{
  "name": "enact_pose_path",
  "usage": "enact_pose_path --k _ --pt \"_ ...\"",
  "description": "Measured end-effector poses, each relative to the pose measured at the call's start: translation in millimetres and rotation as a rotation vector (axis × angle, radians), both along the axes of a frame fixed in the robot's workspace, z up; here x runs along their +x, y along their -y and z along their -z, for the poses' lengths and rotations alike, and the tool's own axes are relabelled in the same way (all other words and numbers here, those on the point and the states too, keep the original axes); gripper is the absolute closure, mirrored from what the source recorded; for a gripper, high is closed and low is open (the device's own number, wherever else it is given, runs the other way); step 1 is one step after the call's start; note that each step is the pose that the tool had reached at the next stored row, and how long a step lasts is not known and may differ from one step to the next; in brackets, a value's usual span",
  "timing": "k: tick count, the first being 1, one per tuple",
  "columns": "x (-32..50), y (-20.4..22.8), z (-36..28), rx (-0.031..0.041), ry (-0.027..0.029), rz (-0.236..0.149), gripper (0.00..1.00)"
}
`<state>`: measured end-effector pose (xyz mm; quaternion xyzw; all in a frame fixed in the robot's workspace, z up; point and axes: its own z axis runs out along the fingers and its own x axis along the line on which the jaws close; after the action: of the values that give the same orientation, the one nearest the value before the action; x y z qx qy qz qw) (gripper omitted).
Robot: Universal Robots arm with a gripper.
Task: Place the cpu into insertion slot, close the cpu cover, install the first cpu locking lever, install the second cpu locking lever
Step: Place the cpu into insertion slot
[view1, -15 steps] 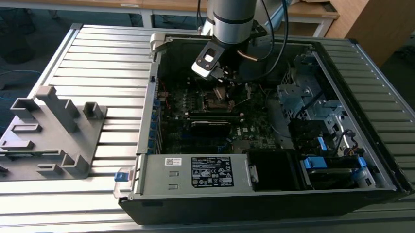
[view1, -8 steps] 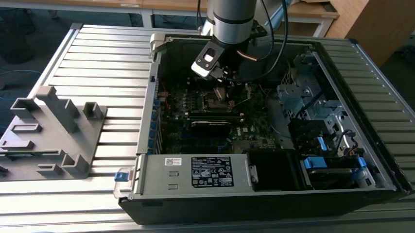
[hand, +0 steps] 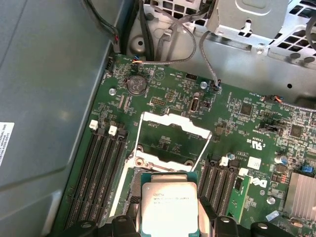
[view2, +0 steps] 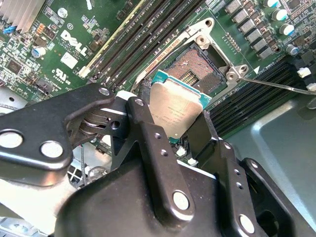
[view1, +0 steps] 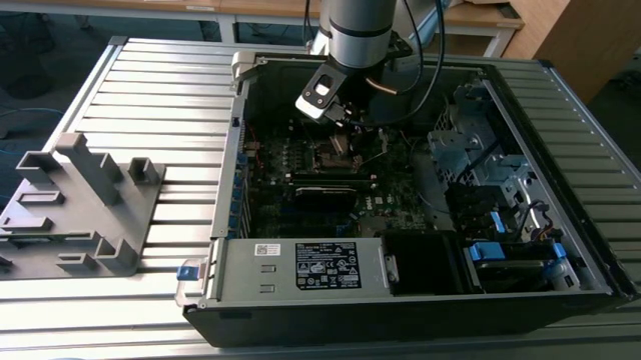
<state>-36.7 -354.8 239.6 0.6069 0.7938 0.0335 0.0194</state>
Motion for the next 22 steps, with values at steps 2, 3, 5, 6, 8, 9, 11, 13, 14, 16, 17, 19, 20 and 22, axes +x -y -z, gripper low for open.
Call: enact_pose_path --k 2,3,5,6,8,9,11,13,14,16,17,19,20,22 --pt "0.0 -0.1 0.3 0.0002 0.0 0.026 0.46" --pt "0.0 0.0 0.5 0.0001 0.0 0.044 0.46" --pt "0.0 0.0 0.4 0.0001 -0.0001 0.054 0.46" --pt "0.0 0.0 0.4 0.0 0.0 0.054 0.46" --pt "0.0 0.0 0.5 0.0001 0.0 0.055 0.46" --pt "0.0 0.0 0.5 0.0001 0.0 0.055 0.46" --pt "0.0 -0.1 0.8 0.0002 0.0001 0.071 0.46" --pt "0.0 0.0 1.0 0.0001 0.0 0.104 0.46" --pt "0.0 0.0 0.9 0.0001 -0.0001 0.107 0.46" --pt "0.0 0.0 0.9 0.0 0.0 0.107 0.46" --pt "0.0 0.0 1.0 0.0001 0.0 0.107 0.46" --pt "0.0 0.0 1.0 0.0001 0.0 0.107 0.46" --pt "0.0 0.0 1.0 0.0001 0.0 0.107 0.46" --pt "0.0 -0.1 1.3 0.0002 0.0001 0.127 0.46"
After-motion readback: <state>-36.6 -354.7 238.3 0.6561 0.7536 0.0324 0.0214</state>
